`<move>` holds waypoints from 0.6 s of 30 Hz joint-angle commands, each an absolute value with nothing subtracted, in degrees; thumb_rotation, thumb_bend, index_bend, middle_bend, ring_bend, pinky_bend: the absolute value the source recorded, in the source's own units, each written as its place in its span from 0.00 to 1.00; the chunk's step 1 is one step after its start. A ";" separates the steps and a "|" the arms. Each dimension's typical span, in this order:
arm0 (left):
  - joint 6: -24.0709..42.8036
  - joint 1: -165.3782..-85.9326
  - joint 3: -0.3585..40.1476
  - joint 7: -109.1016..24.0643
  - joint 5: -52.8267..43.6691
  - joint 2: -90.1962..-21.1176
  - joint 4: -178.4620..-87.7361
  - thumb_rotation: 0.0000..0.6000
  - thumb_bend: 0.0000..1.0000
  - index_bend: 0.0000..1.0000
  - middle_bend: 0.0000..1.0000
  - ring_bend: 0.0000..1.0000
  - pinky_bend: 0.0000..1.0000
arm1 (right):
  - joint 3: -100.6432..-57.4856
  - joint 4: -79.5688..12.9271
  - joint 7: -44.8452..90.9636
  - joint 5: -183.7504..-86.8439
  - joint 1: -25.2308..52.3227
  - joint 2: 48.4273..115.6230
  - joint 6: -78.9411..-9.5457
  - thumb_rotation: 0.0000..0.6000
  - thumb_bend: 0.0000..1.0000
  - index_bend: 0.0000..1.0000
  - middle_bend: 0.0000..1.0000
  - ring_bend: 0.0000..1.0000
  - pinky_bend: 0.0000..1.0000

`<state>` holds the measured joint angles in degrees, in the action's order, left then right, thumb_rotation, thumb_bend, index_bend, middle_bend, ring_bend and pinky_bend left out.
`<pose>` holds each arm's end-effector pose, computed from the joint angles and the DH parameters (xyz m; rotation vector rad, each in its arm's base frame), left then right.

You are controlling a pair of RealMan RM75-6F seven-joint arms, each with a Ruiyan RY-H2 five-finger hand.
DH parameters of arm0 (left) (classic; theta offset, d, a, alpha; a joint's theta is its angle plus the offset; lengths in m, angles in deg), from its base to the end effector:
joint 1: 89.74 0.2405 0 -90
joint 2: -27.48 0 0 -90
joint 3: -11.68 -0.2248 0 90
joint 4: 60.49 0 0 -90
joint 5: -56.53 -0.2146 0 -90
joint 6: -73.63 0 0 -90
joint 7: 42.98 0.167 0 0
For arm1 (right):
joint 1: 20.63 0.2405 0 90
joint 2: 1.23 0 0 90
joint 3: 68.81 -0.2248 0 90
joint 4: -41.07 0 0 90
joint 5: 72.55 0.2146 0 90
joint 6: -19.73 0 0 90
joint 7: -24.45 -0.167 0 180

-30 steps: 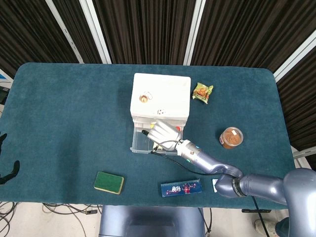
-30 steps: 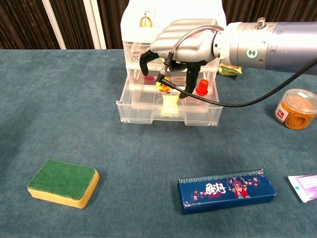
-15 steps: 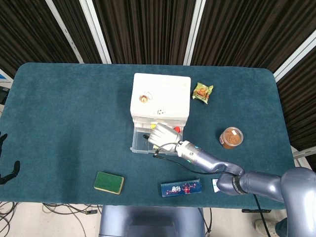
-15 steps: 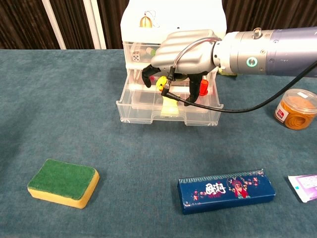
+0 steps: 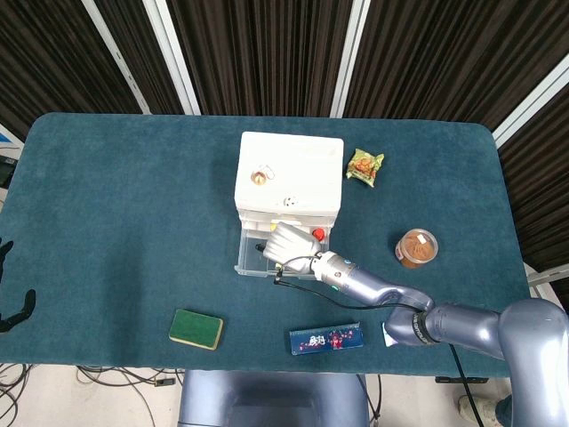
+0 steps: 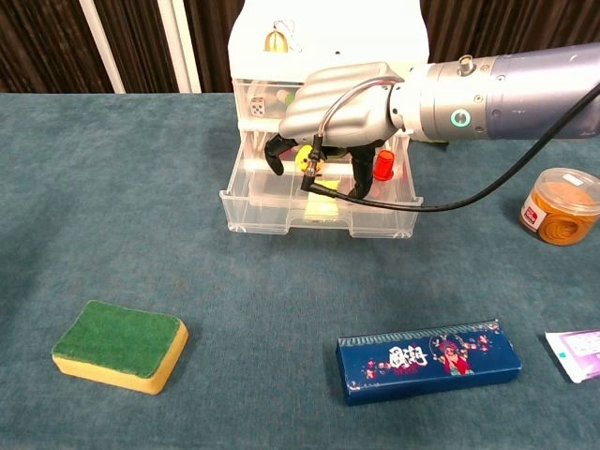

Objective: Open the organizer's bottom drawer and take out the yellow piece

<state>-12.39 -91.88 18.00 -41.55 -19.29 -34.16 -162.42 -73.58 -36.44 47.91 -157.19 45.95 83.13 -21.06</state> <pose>-0.2847 0.1966 0.1587 -1.1489 -1.0266 -0.9035 -0.0100 -0.3646 -0.0482 2.4020 0.0235 0.7748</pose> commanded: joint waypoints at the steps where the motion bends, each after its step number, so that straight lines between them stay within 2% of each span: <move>1: -12.36 -91.88 18.00 -41.61 -19.28 -34.15 -162.41 1.00 0.40 0.01 0.00 0.00 0.00 | -73.50 -35.99 47.87 -157.69 46.16 83.29 -20.89 1.00 0.14 0.32 1.00 1.00 1.00; 8: -12.24 -91.90 17.97 -41.63 -19.23 -34.11 -162.44 1.00 0.40 0.01 0.00 0.00 0.00 | -72.92 -35.39 47.38 -158.62 46.51 83.25 -19.87 1.00 0.13 0.38 1.00 1.00 1.00; 18: -12.22 -91.87 17.98 -41.73 -19.13 -34.04 -162.58 1.00 0.40 0.01 0.00 0.00 0.00 | -73.41 -34.90 46.00 -158.08 46.68 84.30 -19.10 1.00 0.13 0.40 1.00 1.00 1.00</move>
